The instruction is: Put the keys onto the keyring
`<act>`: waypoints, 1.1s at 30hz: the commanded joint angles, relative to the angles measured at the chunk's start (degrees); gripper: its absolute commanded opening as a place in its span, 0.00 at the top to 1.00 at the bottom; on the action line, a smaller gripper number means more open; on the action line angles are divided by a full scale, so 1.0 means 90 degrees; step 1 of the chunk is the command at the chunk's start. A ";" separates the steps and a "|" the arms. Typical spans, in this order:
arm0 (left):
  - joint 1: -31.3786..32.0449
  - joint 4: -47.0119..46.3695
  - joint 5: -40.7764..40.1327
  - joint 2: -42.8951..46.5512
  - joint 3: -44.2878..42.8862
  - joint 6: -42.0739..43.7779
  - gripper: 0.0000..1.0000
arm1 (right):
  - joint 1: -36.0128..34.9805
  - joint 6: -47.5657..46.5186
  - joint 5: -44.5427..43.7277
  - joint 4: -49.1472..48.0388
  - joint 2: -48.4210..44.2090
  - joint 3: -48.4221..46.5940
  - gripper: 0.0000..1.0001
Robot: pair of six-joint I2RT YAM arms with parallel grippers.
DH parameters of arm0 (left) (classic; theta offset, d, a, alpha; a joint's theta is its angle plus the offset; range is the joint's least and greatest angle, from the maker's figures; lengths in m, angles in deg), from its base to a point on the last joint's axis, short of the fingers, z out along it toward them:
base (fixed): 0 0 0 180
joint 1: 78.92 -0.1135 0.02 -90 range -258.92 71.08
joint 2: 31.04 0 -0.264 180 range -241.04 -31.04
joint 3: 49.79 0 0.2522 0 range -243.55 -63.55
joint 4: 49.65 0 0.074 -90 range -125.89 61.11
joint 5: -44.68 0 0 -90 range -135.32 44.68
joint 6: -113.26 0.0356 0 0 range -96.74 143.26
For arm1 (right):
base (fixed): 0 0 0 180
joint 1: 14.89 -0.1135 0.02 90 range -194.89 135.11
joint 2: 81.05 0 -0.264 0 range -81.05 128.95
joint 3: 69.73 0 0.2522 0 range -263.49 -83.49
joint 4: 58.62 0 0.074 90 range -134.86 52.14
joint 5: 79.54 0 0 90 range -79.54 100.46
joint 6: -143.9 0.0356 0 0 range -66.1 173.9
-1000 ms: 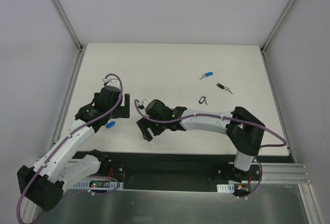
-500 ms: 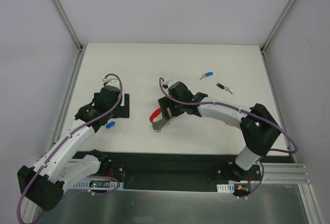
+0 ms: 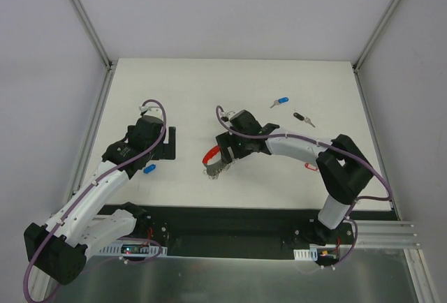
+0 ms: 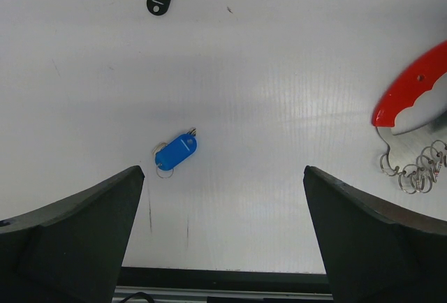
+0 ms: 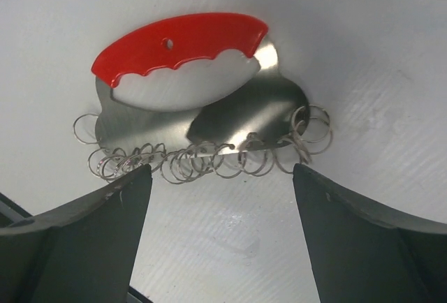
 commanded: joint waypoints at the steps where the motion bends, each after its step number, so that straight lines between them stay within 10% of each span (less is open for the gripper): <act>1: -0.0069 0.0035 0.0069 -0.0013 -0.0009 0.0102 0.01 | -0.0374 -0.0072 0.0248 0.0004 0.0062 -0.0126 0.14; 33: -0.0098 -0.0063 -0.0087 0.0670 0.0030 0.0063 0.01 | -0.1928 0.0143 0.0327 0.0043 0.1361 -0.1581 0.14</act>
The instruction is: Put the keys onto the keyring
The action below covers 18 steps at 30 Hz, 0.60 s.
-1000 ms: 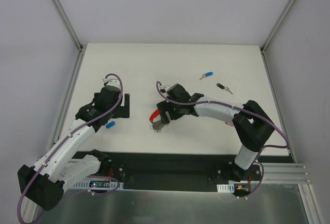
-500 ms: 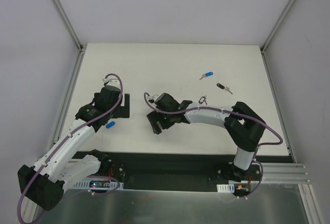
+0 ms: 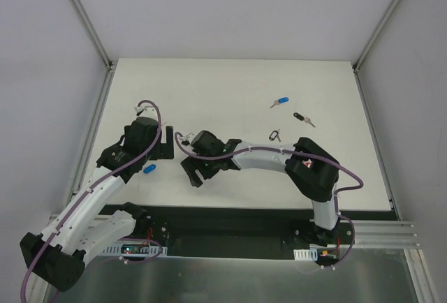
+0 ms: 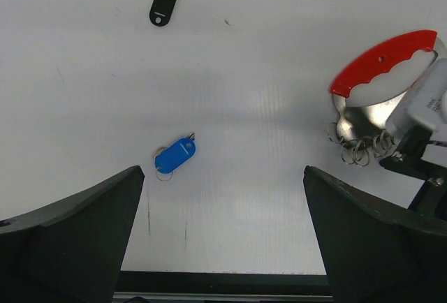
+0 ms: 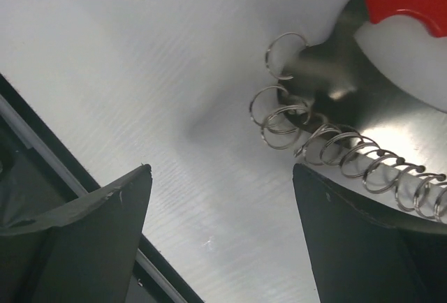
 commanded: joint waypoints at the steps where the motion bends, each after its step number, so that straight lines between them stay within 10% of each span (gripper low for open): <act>1: -0.0057 -0.0109 -0.0141 0.0440 0.0032 0.0063 0.01 | -0.0109 -0.0100 0.0069 0.0148 -0.0077 -0.0328 0.14; 18: -0.0067 -0.0656 0.0601 0.1047 0.0316 0.0307 0.01 | 0.1931 -0.0647 -0.0411 0.0138 -0.1864 0.0990 0.25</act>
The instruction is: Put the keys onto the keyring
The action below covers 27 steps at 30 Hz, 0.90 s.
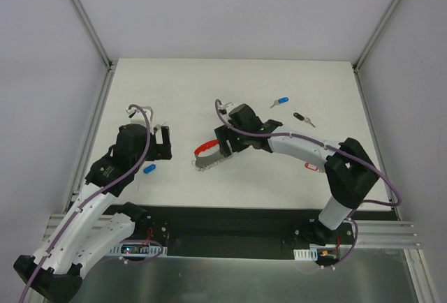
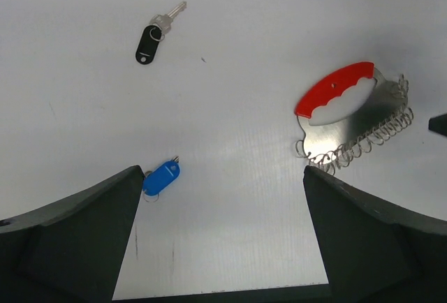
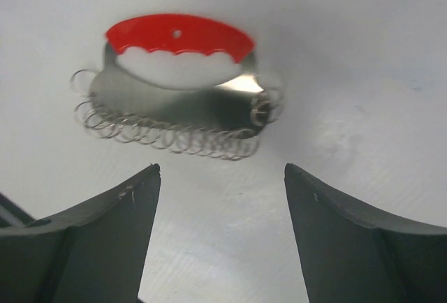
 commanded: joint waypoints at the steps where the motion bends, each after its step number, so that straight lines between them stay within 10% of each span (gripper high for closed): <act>1: -0.0067 -0.0255 0.0484 -0.0178 0.0075 0.0157 0.01 | 0.0635 -0.0244 0.0175 -0.0059 -0.0315 0.0169 0.26; 9: 0.0040 -0.0763 0.2114 -0.1758 -0.0451 -0.0984 0.05 | 0.1417 -0.0058 0.0742 -0.0927 -0.0783 0.1047 0.30; 18: 0.1232 -0.1203 0.1257 -0.4736 -0.2033 -0.1600 0.15 | 0.2003 0.0059 0.0947 -0.2148 -0.1662 0.2327 0.30; 27: 0.1515 -0.1281 0.1432 -0.6866 -0.3488 -0.1767 0.48 | 0.2169 0.0059 0.0851 -0.2461 -0.1995 0.2747 0.33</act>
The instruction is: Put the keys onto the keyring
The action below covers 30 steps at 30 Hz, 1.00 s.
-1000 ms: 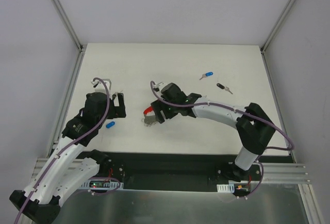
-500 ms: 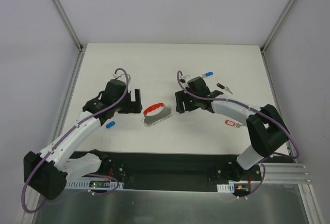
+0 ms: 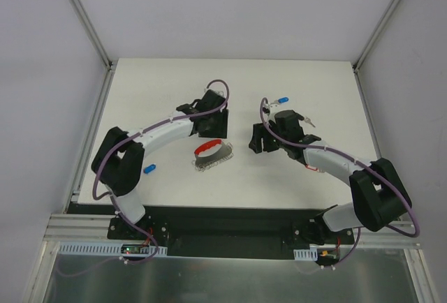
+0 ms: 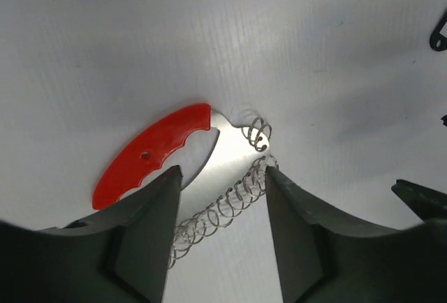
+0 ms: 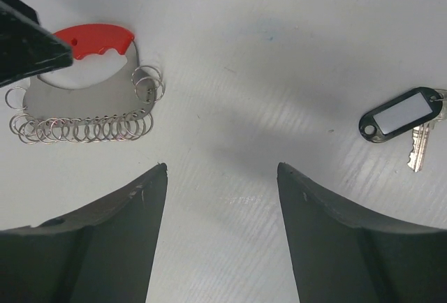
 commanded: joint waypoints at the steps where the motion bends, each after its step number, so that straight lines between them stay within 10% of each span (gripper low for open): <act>1: 0.0133 -0.0082 -0.0018 -0.0509 -0.0688 -0.0220 0.55 | 0.0010 0.0071 -0.0037 -0.0467 -0.0288 0.0091 0.33; 30: 0.0260 -0.0082 0.0608 -0.1721 -0.0963 -0.0455 0.83 | 0.0108 0.0130 0.0080 -0.0497 -0.0073 0.0072 0.34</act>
